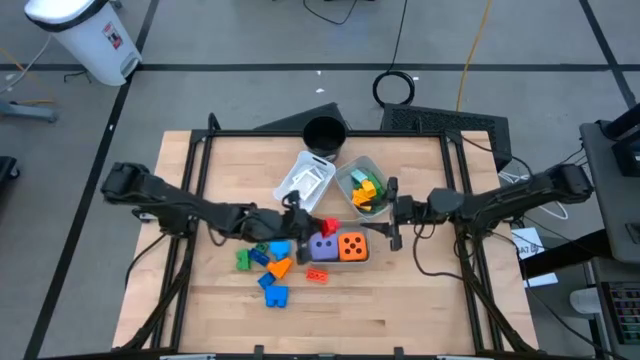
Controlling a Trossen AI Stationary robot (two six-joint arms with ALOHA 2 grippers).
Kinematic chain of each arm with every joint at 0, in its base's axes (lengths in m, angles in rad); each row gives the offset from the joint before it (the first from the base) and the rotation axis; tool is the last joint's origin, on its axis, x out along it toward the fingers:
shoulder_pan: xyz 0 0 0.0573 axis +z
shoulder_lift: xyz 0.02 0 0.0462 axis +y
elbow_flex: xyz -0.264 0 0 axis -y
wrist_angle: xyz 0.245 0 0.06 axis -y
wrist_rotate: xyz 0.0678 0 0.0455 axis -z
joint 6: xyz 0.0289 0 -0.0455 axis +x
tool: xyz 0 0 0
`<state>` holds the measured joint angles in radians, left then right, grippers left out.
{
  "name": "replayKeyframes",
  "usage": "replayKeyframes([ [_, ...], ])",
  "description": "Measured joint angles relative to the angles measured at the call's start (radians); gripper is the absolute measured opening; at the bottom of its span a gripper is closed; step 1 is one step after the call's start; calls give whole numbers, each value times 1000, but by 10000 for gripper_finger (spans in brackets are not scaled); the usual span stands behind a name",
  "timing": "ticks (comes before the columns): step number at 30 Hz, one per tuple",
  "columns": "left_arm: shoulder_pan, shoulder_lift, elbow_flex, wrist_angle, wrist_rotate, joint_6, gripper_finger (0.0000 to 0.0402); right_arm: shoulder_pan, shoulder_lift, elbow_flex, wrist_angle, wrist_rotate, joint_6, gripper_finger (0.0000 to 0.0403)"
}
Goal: Pick & Place Toys
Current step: Put the red game piece into the top gray bin
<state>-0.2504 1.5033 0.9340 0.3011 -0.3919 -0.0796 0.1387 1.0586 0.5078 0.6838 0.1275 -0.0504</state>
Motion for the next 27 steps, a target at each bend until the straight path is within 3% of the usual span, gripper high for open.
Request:
replayKeyframes([
  [3, 13, 49, 0, 68, 69, 22, 15, 0, 67, -6, 69, -5, -23, 227],
  [8, 39, 80, 0, 108, 152, 25, 8, -8, 178, 31, 125, -111, 4, 277],
  [12, 50, 80, 0, 112, 163, 25, 14, -8, 245, 88, 139, -201, 76, 319],
  [15, 50, 80, 0, 114, 165, 26, 12, -7, 300, 124, 147, -206, 107, 333],
  [20, 55, 80, 0, 103, 167, 17, 8, -7, 390, 137, 303, -207, 139, 324],
  [27, 56, 81, 0, 94, 166, 16, 11, -6, 428, 136, 357, -207, 144, 267],
])
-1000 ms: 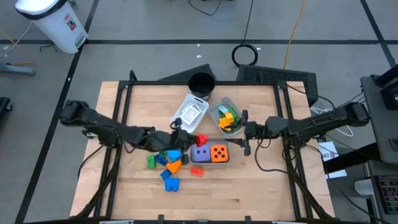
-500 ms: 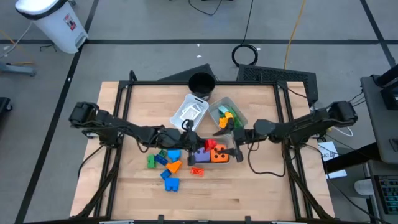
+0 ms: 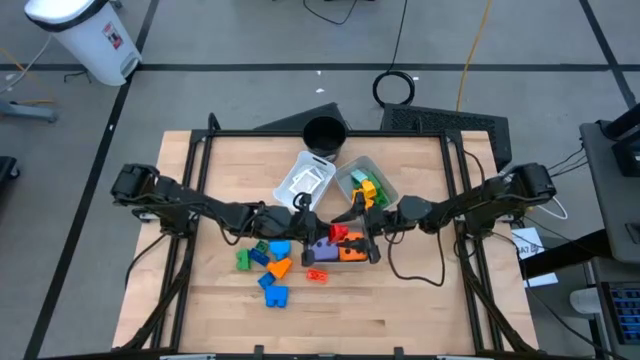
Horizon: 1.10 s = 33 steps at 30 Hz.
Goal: Pick & Place Toys
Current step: Put the red game piece into the top gray bin
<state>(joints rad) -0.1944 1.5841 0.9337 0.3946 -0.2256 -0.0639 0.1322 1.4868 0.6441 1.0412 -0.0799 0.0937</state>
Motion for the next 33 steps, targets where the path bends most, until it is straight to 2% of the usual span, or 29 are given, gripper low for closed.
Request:
replayKeyframes([
  [4, 1, 0, 0, 0, 0, -2, 10, 0, -2, 0, 7, 0, -2, 222],
  [10, 0, 0, 0, 0, -10, -13, 53, 0, -1, 0, 5, 0, -4, 145],
  [15, 0, 0, 0, -3, -10, -34, 62, 0, -2, 0, 3, -4, -4, 91],
  [20, -6, -10, 0, -2, -9, -88, 84, -9, -44, 0, -59, -46, -4, 89],
  [24, -33, -72, 0, -22, -45, -40, 134, -27, -150, 0, -217, -56, -5, 99],
  [27, -54, -135, 2, -107, -98, -23, 172, -50, -235, -1, -375, -49, -23, 100],
  [29, -64, -172, 2, -198, -147, -42, 192, -63, -289, -1, -470, 8, -40, 97],
  [33, -65, -202, 1, -318, -264, -129, 217, -89, -342, -1, -648, 242, -71, 96],
])
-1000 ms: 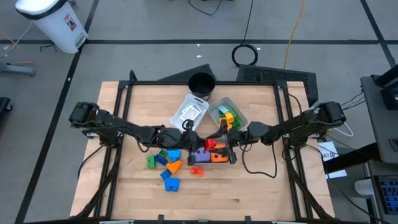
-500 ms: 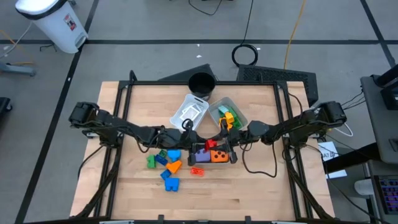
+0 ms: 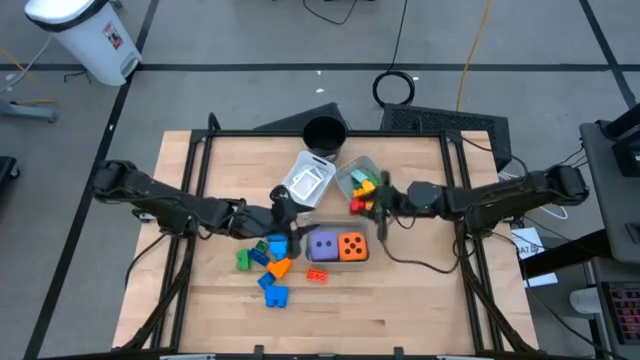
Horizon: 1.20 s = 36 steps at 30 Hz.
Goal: Pick & Place Toys
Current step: Put the red game piece into the top gray bin, then put the dark blue game piece into the top gray bin
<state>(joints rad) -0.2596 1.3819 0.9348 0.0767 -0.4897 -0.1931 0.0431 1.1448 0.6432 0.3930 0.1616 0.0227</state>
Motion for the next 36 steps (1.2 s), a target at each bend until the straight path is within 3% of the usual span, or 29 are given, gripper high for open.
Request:
replayKeyframes([
  [4, 13, 22, 0, -44, -43, -53, 229, -66, 42, 0, -25, 128, 20, 96],
  [14, 66, 53, 0, -46, -32, -105, 230, -312, 298, -1, 48, 91, 97, 98],
  [17, 71, 52, 0, -55, -29, -104, 230, -347, 327, -1, 68, 9, 117, 112],
  [20, 71, 52, 0, -54, -27, -100, 230, -357, 342, -1, 95, -7, 130, 139],
  [29, 92, 52, 0, -61, -26, -91, 230, -356, 261, 0, 74, -7, 78, 244],
  [36, 97, 52, 0, -177, -25, -158, 230, -322, 65, 0, -90, -12, 70, 279],
])
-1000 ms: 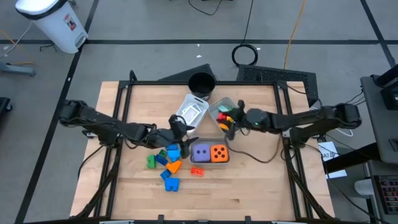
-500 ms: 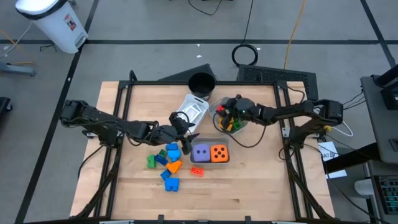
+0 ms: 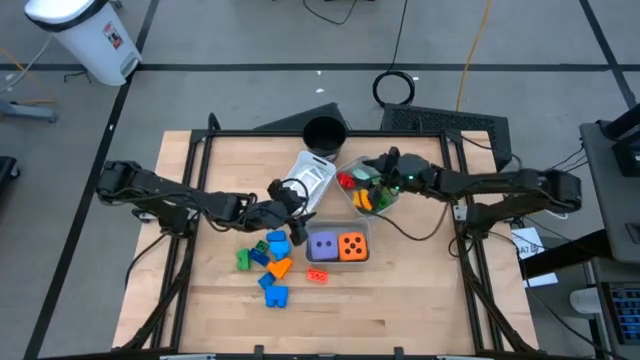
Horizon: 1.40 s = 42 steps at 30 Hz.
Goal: Pick & Place Toys
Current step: Put the dark blue game piece into the top gray bin
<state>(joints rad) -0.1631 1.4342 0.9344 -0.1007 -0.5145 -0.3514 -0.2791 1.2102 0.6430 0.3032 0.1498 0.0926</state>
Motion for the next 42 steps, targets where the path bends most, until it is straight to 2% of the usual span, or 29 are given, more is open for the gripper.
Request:
replayKeyframes([
  [3, -6, -6, 0, -126, 27, -60, 230, 35, -85, 0, -64, 2, 0, 279],
  [7, -25, -11, 0, -277, 69, -213, 230, 87, -168, 0, -123, 2, 0, 272],
  [14, -113, 8, -2, -564, 170, -547, 230, 144, -207, 0, -153, 3, -3, 260],
  [19, -198, 6, -1, -655, 124, -845, 230, 146, -204, 0, -158, 5, -1, 259],
  [21, -216, 6, -1, -642, 110, -901, 230, 146, -203, 0, -157, 5, -1, 258],
  [26, -219, 6, -1, -617, 65, -885, 230, 146, -203, 0, -152, 5, 17, 258],
  [34, -213, 83, 0, -475, 87, -632, 230, 146, -203, 0, -151, 5, 19, 257],
  [37, -199, 127, 0, -478, 68, -562, 230, 146, -203, 0, -152, 5, 16, 256],
  [42, -152, 185, 0, -554, 63, -551, 230, 146, -203, 0, -158, 5, 16, 256],
])
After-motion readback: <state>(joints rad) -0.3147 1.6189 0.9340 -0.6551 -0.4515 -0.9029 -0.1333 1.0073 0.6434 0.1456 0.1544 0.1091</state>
